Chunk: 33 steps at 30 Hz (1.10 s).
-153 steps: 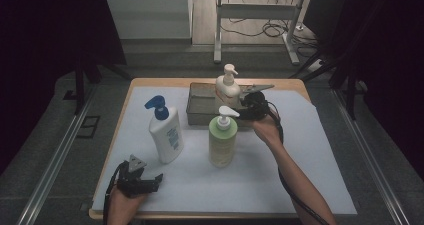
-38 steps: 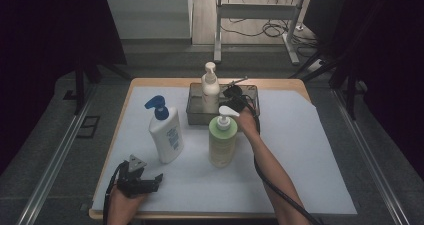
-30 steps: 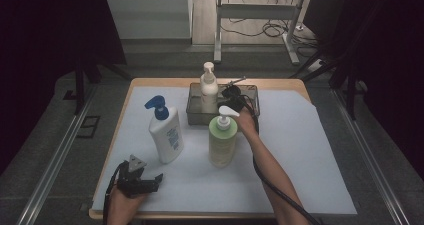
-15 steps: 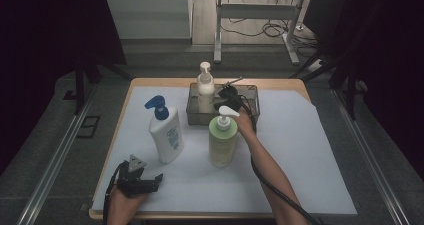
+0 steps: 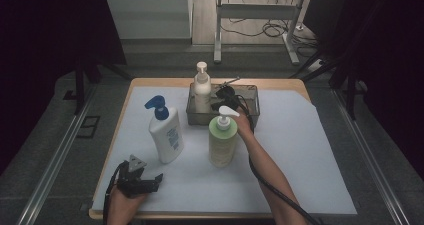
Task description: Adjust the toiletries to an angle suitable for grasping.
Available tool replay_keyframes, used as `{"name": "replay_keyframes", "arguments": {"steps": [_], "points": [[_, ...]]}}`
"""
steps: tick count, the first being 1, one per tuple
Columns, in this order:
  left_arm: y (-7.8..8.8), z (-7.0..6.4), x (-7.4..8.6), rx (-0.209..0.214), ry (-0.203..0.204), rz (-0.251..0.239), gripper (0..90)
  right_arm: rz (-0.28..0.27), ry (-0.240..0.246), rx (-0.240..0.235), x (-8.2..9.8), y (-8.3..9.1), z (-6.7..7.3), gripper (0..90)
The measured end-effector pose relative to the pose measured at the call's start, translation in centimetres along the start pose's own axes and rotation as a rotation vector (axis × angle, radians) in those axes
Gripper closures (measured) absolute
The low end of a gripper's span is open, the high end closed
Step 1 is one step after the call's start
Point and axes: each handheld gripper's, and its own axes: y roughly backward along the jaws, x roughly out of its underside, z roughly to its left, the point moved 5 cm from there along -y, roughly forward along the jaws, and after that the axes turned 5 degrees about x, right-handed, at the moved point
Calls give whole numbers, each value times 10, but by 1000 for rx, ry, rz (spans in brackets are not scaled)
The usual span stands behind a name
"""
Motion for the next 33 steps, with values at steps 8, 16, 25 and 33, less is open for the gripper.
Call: {"name": "replay_keyframes", "arguments": {"steps": [8,16,25,33], "points": [[0,0,0,0,0,0,107,-7,8,-15,-3,-2,6,888],[0,0,0,0,0,-1,107,-17,16,-36,-7,-4,13,887],[0,0,0,0,0,0,107,-29,22,-66,-11,-6,18,887],[0,0,0,0,0,0,107,-42,-4,-91,-10,-10,15,899]]}}
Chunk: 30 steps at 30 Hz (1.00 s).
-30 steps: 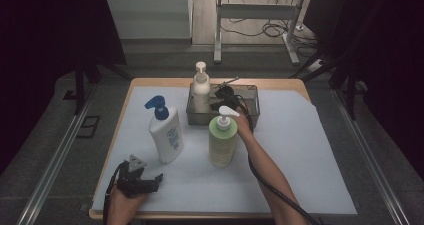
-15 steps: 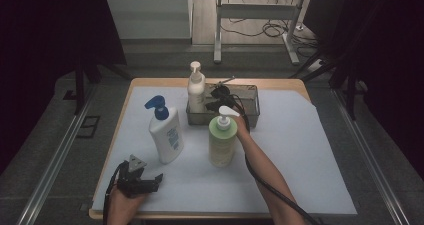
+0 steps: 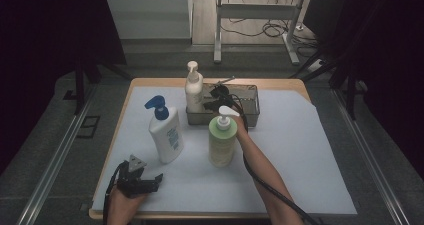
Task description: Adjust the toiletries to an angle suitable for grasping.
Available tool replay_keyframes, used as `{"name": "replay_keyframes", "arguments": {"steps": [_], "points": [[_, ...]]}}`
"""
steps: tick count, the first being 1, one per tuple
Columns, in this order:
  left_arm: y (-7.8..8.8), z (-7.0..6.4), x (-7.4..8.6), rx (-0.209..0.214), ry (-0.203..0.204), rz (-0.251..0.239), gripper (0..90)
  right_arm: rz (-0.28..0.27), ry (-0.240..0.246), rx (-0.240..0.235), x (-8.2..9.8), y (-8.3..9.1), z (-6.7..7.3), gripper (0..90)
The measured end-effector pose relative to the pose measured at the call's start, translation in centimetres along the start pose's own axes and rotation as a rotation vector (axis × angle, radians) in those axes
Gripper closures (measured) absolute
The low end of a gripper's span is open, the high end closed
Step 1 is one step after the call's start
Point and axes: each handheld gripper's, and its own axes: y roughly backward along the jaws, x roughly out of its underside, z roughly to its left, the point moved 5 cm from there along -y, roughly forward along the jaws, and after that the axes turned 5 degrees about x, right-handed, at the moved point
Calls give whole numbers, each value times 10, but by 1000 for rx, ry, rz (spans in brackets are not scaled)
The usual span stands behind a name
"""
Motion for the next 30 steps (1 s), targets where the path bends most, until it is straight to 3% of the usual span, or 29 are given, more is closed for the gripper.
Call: {"name": "replay_keyframes", "arguments": {"steps": [11,16,22,30], "points": [[0,0,0,0,0,0,107,12,23,1,1,-1,0,896],[0,0,0,-1,0,0,107,36,56,41,5,1,-3,766],[0,0,0,-1,0,0,107,21,44,59,5,10,-9,697],[0,0,0,-3,-1,0,107,-20,33,80,5,30,-18,531]]}}
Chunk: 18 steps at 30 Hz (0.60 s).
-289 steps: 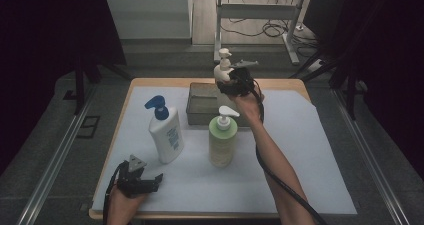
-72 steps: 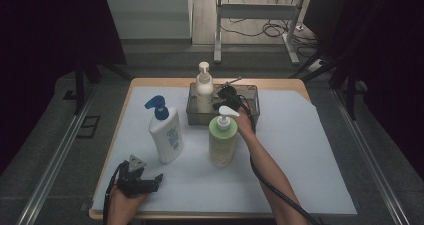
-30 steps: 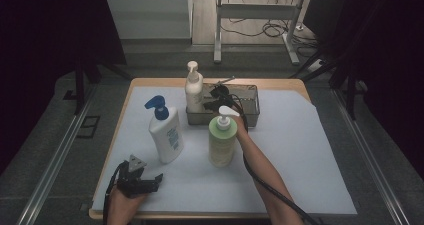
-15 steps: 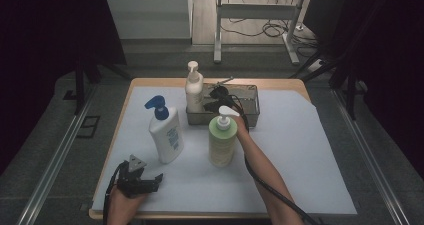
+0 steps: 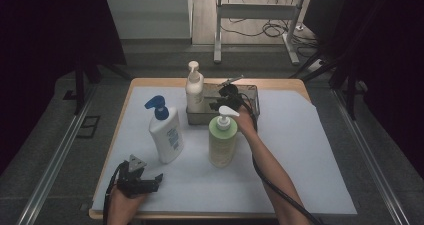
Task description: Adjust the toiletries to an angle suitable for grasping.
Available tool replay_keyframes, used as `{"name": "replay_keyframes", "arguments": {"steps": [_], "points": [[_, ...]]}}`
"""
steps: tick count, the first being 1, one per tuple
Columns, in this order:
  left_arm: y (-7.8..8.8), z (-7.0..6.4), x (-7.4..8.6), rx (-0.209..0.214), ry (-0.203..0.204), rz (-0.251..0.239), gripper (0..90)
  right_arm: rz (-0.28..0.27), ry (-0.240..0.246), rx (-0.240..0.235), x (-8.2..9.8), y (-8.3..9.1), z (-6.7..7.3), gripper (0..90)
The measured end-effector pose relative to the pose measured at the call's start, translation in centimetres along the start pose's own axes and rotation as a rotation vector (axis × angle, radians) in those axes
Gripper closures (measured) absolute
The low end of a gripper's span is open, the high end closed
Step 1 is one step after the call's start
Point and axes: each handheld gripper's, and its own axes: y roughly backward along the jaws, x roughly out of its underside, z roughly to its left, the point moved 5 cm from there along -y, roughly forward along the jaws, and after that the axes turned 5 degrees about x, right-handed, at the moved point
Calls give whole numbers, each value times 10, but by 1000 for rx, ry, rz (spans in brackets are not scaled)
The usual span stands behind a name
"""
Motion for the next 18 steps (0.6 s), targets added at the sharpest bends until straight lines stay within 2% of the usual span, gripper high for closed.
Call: {"name": "replay_keyframes", "arguments": {"steps": [1,6,11,12,18], "points": [[0,0,0,0,0,0,107,-6,10,-2,1,4,-1,481],[0,0,0,1,1,-1,107,-23,17,-4,1,13,0,403],[0,0,0,1,0,-2,107,-34,35,-13,1,20,1,362],[0,0,0,1,0,-2,107,-40,51,-4,2,24,1,335],[0,0,0,1,0,-2,107,-44,51,-11,6,31,0,318]]}}
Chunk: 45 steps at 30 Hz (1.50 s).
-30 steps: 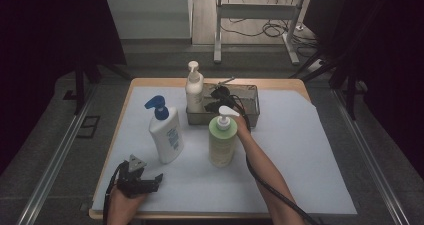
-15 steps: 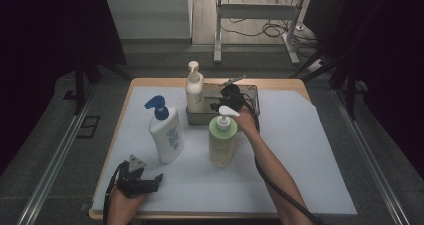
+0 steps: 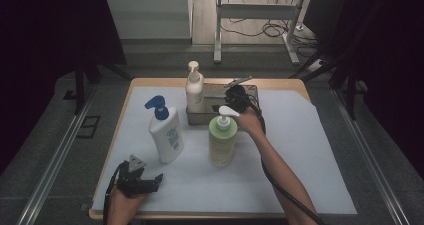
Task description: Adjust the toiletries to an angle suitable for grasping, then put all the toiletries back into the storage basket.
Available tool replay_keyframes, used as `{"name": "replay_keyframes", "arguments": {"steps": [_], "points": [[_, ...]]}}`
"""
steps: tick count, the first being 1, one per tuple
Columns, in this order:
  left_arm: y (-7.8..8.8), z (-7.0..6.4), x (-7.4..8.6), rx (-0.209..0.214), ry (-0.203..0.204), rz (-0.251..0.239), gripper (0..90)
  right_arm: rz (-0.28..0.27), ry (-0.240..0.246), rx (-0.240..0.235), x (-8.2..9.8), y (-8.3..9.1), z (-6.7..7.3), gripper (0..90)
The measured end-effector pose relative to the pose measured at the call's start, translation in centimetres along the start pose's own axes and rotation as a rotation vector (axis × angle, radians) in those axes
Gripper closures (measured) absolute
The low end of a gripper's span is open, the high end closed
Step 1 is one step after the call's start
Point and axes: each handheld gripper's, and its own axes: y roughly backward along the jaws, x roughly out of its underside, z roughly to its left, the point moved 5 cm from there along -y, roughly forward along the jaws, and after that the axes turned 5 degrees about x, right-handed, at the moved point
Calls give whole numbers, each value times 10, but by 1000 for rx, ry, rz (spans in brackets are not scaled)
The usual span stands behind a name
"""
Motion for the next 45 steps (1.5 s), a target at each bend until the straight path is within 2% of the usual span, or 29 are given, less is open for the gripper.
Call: {"name": "replay_keyframes", "arguments": {"steps": [7,21,30,40,45], "points": [[0,0,0,-1,0,0,107,2,28,-6,7,8,1,291],[0,0,0,-1,-1,-2,107,-15,22,-24,15,26,3,258],[0,0,0,-2,0,-2,107,-13,47,-28,25,42,1,243],[0,0,0,-2,-1,-1,107,8,41,-24,47,61,-7,176],[0,0,0,-2,0,-1,107,15,55,-28,56,68,-8,163]]}}
